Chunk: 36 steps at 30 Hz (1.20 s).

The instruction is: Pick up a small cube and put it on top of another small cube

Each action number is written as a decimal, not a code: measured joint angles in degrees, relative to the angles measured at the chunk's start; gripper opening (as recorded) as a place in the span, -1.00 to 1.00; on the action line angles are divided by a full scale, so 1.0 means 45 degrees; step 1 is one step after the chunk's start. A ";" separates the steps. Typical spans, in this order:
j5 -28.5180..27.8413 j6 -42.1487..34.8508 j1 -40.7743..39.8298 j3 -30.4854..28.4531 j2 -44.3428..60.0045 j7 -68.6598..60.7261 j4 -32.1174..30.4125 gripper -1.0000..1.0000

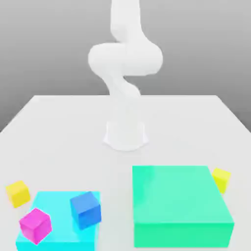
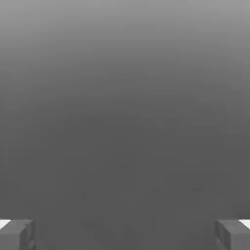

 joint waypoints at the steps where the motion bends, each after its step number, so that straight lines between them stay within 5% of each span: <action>1: -0.0099 0.0151 -0.0385 0.0120 0.0345 0.0617 -0.0086 0.00; 15: -0.1537 0.2089 -0.4916 0.1168 0.4850 0.8720 -0.1194 0.00; 25: -0.2279 0.3475 -0.7045 0.0738 0.8024 1.4271 -0.1982 0.00; 36: -0.0743 0.5171 -0.8677 -0.0081 1.1282 1.8688 -0.2920 0.00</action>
